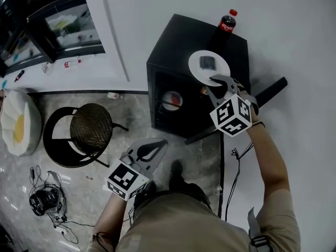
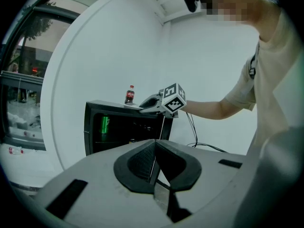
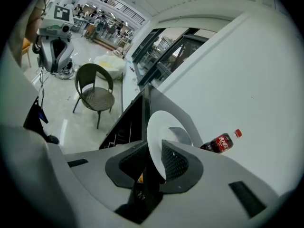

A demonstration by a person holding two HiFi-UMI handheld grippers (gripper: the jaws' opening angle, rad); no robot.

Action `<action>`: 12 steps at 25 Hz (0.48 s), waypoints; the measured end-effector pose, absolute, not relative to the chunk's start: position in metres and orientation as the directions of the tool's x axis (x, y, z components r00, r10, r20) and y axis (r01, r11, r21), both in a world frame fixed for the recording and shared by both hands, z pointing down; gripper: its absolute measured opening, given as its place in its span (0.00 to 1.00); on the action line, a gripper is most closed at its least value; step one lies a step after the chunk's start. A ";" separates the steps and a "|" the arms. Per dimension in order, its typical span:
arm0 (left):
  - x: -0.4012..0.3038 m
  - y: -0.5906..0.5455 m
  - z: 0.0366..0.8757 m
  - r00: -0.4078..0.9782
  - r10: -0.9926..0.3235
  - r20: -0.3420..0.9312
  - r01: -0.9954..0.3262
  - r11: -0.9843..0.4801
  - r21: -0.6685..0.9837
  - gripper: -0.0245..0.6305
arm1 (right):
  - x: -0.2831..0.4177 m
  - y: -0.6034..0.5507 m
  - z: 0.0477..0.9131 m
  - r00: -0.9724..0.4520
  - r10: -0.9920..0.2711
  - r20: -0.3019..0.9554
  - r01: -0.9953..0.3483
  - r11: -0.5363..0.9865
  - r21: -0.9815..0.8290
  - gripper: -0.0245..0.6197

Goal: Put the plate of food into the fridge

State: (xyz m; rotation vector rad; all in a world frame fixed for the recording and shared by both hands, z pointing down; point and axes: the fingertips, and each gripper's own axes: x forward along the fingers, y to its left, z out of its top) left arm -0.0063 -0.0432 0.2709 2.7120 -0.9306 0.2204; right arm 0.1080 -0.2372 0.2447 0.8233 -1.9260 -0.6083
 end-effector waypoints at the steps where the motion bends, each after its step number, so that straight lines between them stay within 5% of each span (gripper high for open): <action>1: -0.006 -0.043 0.271 0.783 -0.579 0.227 -0.620 -0.758 0.202 0.06 | 0.108 -0.237 0.245 -0.346 -0.756 0.555 -0.290 0.649 0.704 0.18; 12: 0.005 -0.053 0.274 0.797 -0.554 0.241 -0.600 -0.771 0.213 0.06 | 0.110 -0.222 0.238 -0.356 -0.781 0.514 -0.244 0.608 0.755 0.14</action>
